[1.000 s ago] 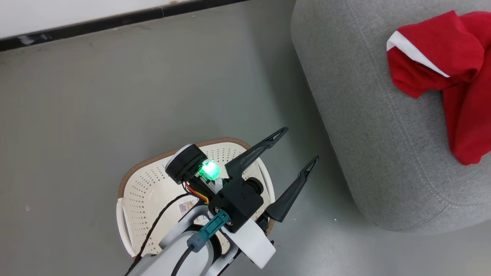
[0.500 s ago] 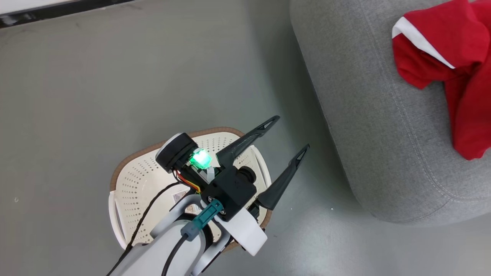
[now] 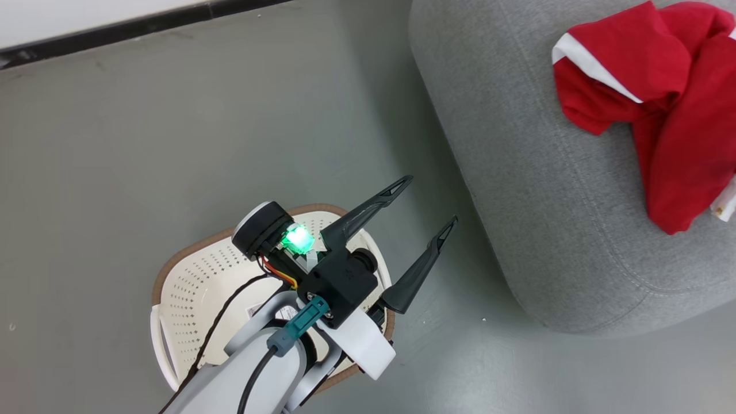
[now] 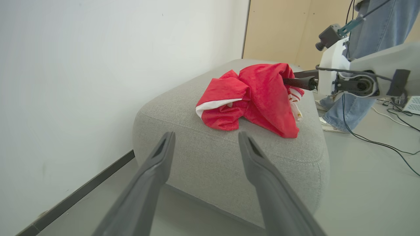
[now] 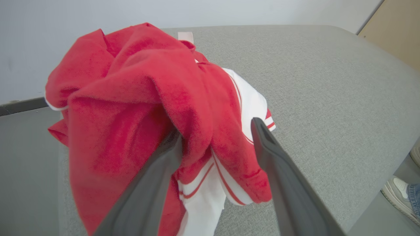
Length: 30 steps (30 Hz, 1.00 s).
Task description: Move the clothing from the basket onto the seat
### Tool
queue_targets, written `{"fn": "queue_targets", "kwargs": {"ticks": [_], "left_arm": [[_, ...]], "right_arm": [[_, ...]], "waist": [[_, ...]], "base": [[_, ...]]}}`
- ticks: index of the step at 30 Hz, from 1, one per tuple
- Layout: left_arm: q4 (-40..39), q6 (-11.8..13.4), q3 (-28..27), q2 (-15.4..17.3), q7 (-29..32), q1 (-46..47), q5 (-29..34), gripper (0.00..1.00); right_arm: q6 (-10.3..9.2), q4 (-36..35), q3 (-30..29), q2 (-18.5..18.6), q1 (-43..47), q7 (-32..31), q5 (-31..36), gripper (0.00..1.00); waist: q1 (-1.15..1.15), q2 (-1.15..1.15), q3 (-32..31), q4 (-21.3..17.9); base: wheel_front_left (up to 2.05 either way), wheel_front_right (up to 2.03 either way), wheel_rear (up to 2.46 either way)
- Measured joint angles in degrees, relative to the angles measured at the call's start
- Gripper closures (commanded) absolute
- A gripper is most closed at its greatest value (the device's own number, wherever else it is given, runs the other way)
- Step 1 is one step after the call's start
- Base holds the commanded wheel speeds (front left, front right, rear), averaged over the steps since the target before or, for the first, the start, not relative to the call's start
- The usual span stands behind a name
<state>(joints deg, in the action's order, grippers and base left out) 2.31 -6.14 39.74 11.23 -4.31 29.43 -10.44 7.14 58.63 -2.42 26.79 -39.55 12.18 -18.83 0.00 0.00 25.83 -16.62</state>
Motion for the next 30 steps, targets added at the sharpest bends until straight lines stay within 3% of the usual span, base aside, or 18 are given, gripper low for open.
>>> {"fn": "queue_targets", "kwargs": {"ticks": [14, 23, 30], "left_arm": [[2.65, 0.15, -2.32, 0.58, -2.65, -0.54, -1.64, 0.00], [4.77, 2.27, -4.93, 0.79, -5.14, -2.75, -2.83, 0.00], [6.86, 5.32, -8.40, 0.91, -6.91, -5.75, -4.00, 0.00]], "right_arm": [[0.01, -9.56, 3.27, 0.16, 5.91, 1.52, -2.70, 0.00], [0.00, -18.26, 5.35, 0.68, 7.69, 1.97, -2.34, 0.00], [0.00, -24.30, 7.00, -1.62, 7.88, 2.02, -0.77, 0.00]], "waist": [[0.00, 0.00, -3.51, -2.81], [0.00, 0.00, -6.77, -3.51], [0.00, 0.00, -9.53, -2.68]], "base": [[0.00, 0.00, 0.00], [0.00, 0.00, 0.00], [0.00, 0.00, 0.00]]}}
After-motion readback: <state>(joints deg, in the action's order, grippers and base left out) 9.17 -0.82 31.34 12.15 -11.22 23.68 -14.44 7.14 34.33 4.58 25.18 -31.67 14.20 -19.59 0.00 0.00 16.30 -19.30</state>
